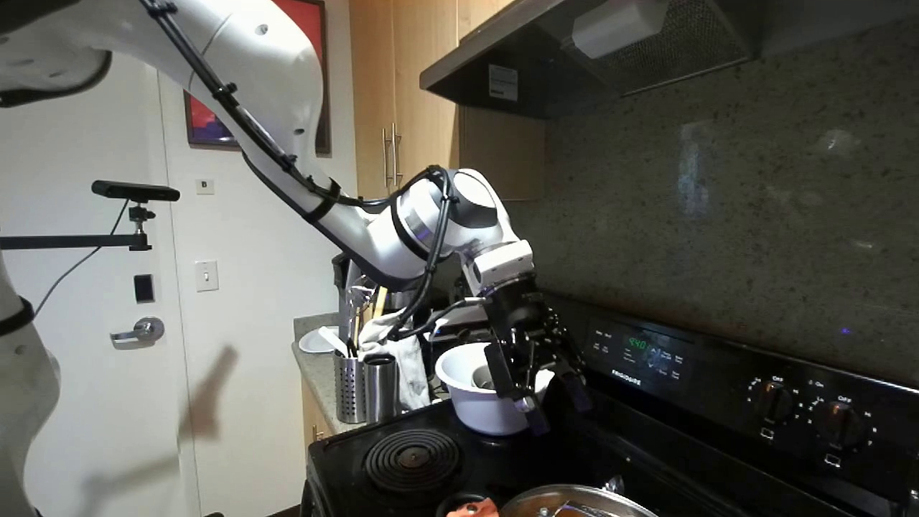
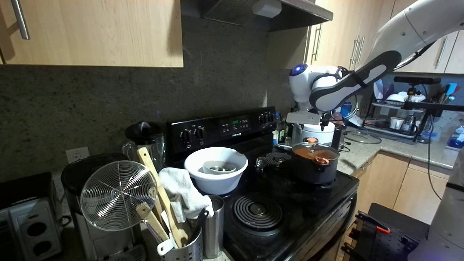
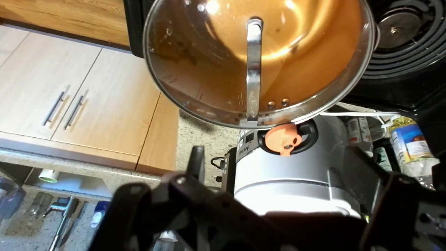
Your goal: Move the pot to the front plate
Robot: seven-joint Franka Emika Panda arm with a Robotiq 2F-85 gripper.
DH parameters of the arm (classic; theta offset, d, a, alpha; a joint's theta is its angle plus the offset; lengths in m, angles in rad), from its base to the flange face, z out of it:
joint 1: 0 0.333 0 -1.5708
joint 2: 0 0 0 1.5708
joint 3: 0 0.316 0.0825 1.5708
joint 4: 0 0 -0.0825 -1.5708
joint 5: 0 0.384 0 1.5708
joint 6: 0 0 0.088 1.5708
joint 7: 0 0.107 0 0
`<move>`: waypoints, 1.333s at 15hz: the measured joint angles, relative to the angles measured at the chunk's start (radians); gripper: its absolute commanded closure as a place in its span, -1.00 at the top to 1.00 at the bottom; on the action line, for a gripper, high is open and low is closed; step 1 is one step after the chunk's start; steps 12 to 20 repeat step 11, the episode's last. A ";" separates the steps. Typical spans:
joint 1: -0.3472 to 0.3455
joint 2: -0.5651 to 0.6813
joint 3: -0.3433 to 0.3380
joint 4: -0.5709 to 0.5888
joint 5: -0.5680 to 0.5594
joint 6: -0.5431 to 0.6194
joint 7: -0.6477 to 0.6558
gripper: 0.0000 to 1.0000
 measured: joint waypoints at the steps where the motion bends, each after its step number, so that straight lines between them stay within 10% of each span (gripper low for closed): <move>1: 0.004 -0.017 0.011 0.001 0.000 -0.018 0.000 1.00; 20: 0.022 -0.099 0.074 0.005 0.051 -0.125 -0.021 1.00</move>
